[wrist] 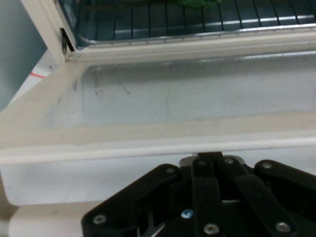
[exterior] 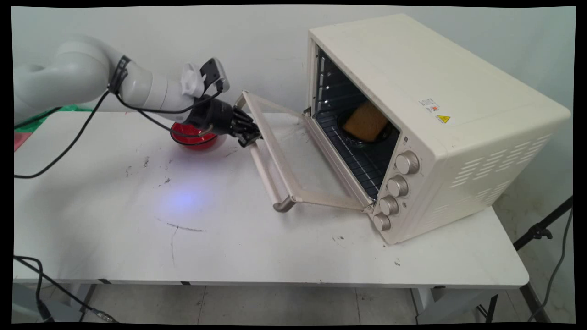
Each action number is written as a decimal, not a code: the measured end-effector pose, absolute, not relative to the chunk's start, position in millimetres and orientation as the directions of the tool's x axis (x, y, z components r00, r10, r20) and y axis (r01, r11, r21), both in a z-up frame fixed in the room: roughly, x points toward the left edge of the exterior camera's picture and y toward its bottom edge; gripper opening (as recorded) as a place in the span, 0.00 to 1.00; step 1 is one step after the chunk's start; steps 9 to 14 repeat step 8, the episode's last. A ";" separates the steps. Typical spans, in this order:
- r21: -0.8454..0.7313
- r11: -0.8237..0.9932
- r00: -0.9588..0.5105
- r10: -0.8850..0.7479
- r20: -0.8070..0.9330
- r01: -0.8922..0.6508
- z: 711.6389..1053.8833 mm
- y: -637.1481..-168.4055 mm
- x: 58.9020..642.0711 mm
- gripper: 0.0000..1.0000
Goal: Open the oven
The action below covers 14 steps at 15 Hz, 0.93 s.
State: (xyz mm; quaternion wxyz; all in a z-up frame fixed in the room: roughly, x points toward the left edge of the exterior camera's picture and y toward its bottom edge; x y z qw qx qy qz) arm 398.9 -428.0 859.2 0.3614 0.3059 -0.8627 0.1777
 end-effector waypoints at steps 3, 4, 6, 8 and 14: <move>-0.082 0.755 -0.550 -0.394 0.736 -0.651 849.6 -424.2 410.7 0.00; -0.081 0.758 -0.550 -0.391 0.738 -0.647 846.4 -422.6 415.6 0.00; -0.081 0.763 -0.552 -0.386 0.739 -0.641 841.2 -419.1 424.5 0.00; -0.081 0.768 -0.553 -0.379 0.742 -0.635 837.6 -415.0 433.2 0.00; -0.081 0.768 -0.553 -0.379 0.742 -0.635 837.6 -415.0 433.2 0.00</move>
